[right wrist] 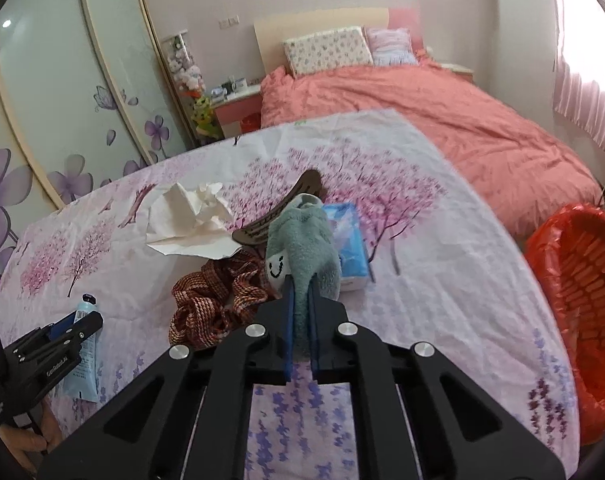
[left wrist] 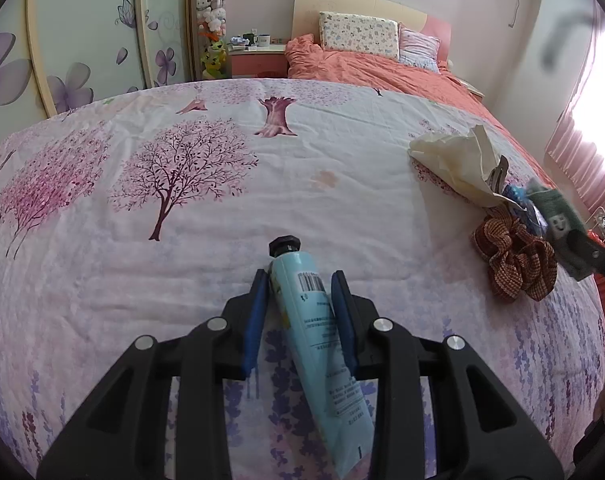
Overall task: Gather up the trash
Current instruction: 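Grasp the green smiley sock with the right tool while the left tool holds the tube, then carry tube and sock over the red basket and open both tools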
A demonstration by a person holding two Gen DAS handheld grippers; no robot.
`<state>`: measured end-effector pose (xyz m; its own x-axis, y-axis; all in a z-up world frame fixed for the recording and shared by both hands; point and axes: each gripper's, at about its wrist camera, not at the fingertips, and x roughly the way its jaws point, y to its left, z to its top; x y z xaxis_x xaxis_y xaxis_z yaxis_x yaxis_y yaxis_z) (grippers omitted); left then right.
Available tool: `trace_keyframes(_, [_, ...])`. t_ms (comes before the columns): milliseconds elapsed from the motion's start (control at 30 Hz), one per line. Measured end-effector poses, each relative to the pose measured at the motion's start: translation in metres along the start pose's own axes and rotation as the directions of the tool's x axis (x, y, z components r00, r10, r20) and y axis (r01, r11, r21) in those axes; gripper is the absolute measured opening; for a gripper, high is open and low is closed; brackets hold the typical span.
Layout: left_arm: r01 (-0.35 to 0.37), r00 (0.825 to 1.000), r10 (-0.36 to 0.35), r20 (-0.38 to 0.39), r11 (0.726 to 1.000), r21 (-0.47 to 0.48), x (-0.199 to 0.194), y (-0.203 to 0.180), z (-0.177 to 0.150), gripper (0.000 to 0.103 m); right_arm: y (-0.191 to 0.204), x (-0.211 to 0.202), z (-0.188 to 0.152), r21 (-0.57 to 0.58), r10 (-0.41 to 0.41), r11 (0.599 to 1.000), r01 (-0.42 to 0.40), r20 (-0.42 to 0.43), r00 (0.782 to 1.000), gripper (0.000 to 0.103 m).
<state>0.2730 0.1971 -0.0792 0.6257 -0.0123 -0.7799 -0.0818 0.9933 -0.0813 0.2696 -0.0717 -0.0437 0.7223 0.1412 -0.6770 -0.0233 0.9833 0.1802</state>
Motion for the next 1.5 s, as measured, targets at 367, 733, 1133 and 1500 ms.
trace_keyframes(367, [-0.016, 1.000, 0.016, 0.005, 1.000, 0.011, -0.007, -0.007, -0.007, 0.031, -0.025, -0.029, 0.000, -0.001, -0.009, 1.000, 0.009, 0.055, 0.998, 0.006])
trace_keyframes(733, [0.052, 0.997, -0.051, 0.055, 0.999, -0.013, -0.022, -0.003, -0.005, 0.026, -0.042, -0.038, -0.009, 0.024, 0.007, 1.000, -0.008, 0.058, 0.998, 0.006])
trace_keyframes(1133, [0.087, 0.992, -0.090, 0.094, 0.996, 0.035, -0.041, -0.033, 0.008, 0.025, -0.053, -0.049, -0.010, 0.030, 0.006, 1.000, -0.009, 0.087, 0.996, 0.006])
trace_keyframes(1500, [0.141, 0.981, -0.154, 0.120, 0.984, 0.108, -0.066, -0.081, 0.017, 0.025, -0.068, -0.068, -0.010, 0.037, 0.000, 0.999, -0.005, 0.133, 0.991, 0.006])
